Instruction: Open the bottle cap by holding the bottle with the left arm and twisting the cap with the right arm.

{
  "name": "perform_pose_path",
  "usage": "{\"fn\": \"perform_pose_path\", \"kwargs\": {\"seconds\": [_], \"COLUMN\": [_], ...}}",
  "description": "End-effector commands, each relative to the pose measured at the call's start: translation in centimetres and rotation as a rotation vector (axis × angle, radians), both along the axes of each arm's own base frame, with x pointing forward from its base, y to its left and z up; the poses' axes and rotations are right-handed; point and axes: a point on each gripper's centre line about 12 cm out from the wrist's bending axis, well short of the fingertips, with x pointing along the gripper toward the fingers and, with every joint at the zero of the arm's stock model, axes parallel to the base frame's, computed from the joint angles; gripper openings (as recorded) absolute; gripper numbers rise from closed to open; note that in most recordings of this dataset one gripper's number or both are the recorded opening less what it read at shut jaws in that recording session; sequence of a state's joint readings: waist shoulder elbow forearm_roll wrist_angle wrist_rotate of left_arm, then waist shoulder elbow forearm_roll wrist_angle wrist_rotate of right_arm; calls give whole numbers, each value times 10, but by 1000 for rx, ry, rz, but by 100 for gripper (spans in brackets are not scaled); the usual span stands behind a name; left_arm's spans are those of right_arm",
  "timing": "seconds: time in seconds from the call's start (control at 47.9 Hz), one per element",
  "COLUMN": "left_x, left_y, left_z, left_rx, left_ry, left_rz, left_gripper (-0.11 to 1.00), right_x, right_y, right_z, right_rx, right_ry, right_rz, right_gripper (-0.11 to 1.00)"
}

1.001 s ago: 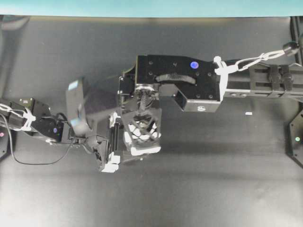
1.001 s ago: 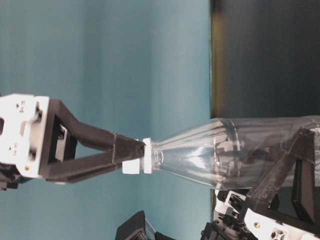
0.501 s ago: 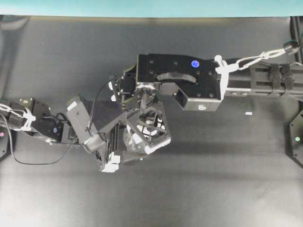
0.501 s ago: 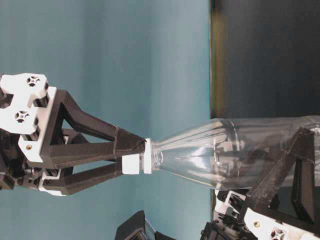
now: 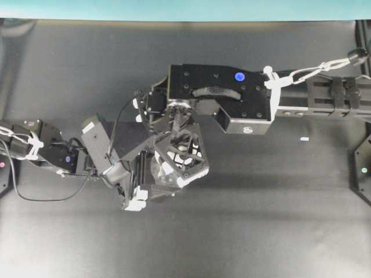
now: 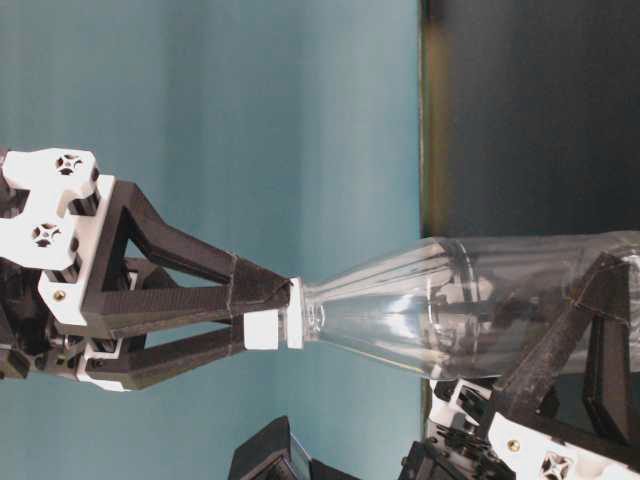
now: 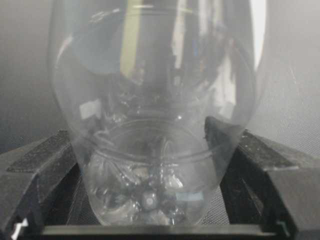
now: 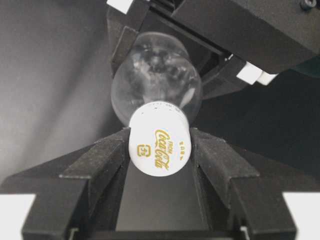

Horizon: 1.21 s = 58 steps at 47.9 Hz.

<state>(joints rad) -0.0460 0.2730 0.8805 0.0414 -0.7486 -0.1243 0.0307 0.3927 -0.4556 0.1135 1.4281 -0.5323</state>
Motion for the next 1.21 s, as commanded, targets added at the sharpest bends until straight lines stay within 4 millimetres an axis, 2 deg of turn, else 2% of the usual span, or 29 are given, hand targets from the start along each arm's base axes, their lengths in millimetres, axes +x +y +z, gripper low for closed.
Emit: {"fn": "perform_pose_path", "kwargs": {"seconds": [0.0, 0.146, 0.25, 0.334, 0.48, 0.647, 0.793, 0.897, 1.189], "left_x": [2, 2, 2, 1, -1, -2, -1, 0, 0], "left_y": [-5, -5, -5, -5, -5, -4, -3, -2, 1], "left_z": [-3, -3, -3, -3, -6, -8, -7, -3, 15], "left_rx": [2, 2, 2, 2, 4, 7, 5, 4, 16], "left_ry": [18, 17, 17, 21, 40, 67, 64, 55, 54], "left_rz": [-17, -16, -16, -17, -15, -13, -11, -5, -2], "left_gripper": [84, 84, 84, 84, 83, 83, 95, 99, 100], "right_x": [1, -1, -2, -3, -8, -28, -44, -57, -102], "right_y": [-9, -9, -9, -8, -8, -4, 2, 3, 5], "right_z": [4, 4, 6, 12, 31, 48, 63, 71, 57], "right_rx": [-5, -3, 3, 13, 43, 89, 146, 186, 321], "right_ry": [-20, -20, -39, -67, -140, -176, -277, -375, -524], "right_rz": [-34, -45, -70, -102, -165, -228, -296, -346, -531], "right_gripper": [38, 41, 70, 83, 82, 82, 82, 82, 82]}}
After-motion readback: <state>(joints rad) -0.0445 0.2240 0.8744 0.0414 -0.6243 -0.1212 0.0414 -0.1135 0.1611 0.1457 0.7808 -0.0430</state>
